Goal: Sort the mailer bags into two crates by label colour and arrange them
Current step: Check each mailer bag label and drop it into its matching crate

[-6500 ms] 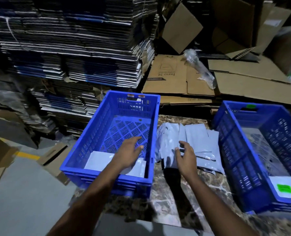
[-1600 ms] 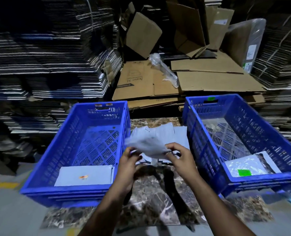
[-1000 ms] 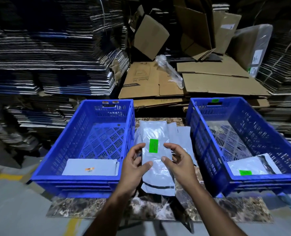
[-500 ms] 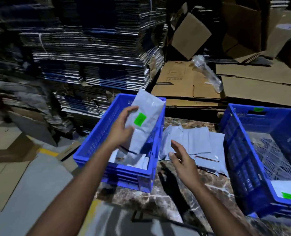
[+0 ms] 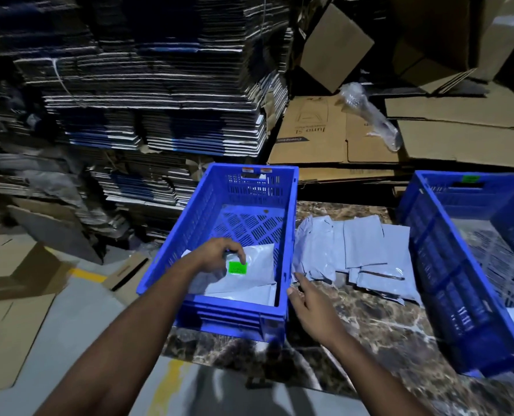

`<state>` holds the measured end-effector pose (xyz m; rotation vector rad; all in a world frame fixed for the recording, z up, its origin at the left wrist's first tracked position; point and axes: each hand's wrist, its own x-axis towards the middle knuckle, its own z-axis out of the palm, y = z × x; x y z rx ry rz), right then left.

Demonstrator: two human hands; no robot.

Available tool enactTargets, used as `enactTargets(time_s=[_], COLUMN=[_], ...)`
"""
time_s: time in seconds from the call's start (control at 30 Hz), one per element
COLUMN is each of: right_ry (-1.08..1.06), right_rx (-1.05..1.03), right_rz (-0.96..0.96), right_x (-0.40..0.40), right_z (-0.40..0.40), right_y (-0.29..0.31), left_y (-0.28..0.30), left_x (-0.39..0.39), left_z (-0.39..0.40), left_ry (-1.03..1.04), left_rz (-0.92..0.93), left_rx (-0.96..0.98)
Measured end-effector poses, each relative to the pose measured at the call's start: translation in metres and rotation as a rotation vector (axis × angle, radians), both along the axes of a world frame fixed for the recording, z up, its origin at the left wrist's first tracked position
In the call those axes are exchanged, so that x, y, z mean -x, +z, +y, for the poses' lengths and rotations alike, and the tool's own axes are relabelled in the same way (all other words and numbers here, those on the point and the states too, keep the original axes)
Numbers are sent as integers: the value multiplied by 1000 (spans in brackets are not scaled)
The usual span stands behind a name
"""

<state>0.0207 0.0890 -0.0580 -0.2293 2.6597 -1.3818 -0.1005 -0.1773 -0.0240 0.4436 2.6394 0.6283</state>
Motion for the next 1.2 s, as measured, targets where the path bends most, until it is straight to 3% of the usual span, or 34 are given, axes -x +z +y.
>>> enactTargets(time_s=[0.2, 0.37, 0.43, 0.5, 0.73, 0.87, 1.0, 1.2], right_ry=[-76, -119, -149, -249, -612, -690, -746, -423], right_rx=[79, 460, 627, 639, 237, -120, -616, -913], right_rz=[57, 79, 88, 125, 343, 437, 242, -240], right_x=[5, 8, 13, 18, 32, 38, 40, 51], right_z=[0, -13, -9, 7, 145, 263, 391, 434], right_y=[-7, 33, 49, 62, 74, 102, 106, 80], left_y=[26, 60, 58, 53, 16, -9, -36, -54], left_x=[12, -11, -23, -34, -36, -39, -49, -45], left_z=[-5, 44, 81, 118, 231, 306, 410, 461], left_ry=[106, 282, 297, 303, 205, 97, -16, -106], left_rz=[77, -10, -8, -2, 58, -67, -118, -22], left_rx=[-228, -900, -1066, -1168, -1170, -1013, -804, -543])
